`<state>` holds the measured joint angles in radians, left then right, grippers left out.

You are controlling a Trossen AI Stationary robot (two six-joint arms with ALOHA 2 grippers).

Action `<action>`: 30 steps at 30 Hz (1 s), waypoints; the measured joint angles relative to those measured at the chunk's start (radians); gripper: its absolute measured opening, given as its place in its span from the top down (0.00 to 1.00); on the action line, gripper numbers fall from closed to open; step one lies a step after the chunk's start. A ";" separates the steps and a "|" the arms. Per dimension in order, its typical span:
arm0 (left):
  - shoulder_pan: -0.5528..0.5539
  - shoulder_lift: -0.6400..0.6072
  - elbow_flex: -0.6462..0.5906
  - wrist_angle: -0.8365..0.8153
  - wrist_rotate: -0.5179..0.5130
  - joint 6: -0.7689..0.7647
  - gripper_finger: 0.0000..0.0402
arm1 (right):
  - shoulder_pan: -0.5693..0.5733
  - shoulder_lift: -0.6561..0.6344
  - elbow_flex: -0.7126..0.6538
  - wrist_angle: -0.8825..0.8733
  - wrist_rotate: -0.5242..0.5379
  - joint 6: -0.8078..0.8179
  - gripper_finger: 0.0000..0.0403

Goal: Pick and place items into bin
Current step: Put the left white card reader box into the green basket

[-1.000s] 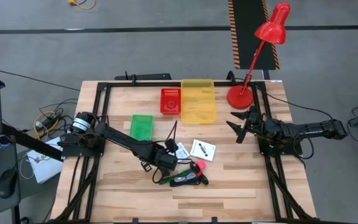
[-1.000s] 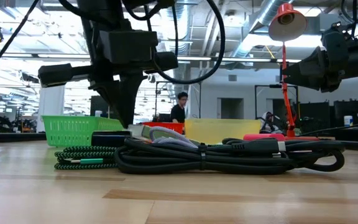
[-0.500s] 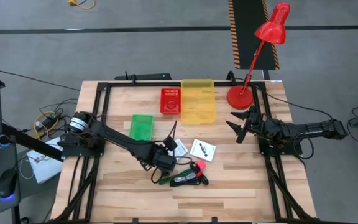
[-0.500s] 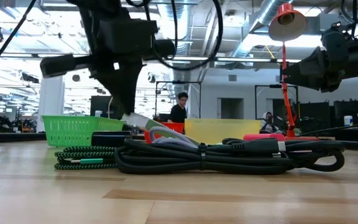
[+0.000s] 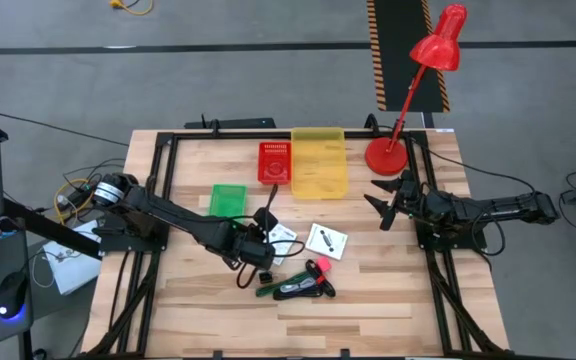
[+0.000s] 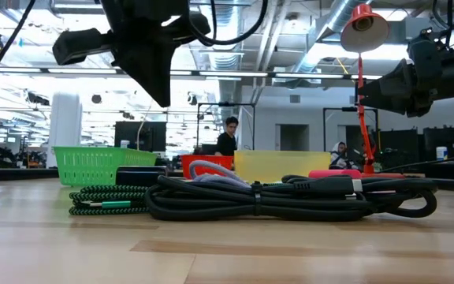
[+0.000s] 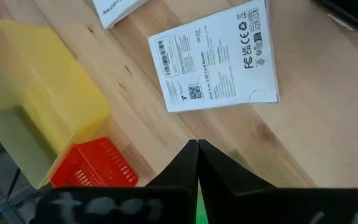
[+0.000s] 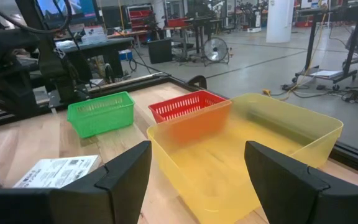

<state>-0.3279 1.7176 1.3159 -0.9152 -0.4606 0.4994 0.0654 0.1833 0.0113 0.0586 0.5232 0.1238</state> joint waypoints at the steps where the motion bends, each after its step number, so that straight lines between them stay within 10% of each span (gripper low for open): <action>1: 0.000 0.000 0.000 -0.006 0.000 -0.004 1.00 | 0.000 0.000 0.000 0.000 0.000 0.000 0.37; 18: 0.063 0.001 -0.065 0.125 0.216 0.003 0.99 | 0.000 0.000 0.000 0.000 0.000 0.000 0.37; 30: 0.071 0.002 -0.143 0.231 0.236 0.005 0.69 | 0.000 0.000 0.000 0.000 0.000 0.000 0.37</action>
<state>-0.2569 1.7191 1.1725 -0.6846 -0.2249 0.5049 0.0650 0.1829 0.0113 0.0586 0.5232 0.1235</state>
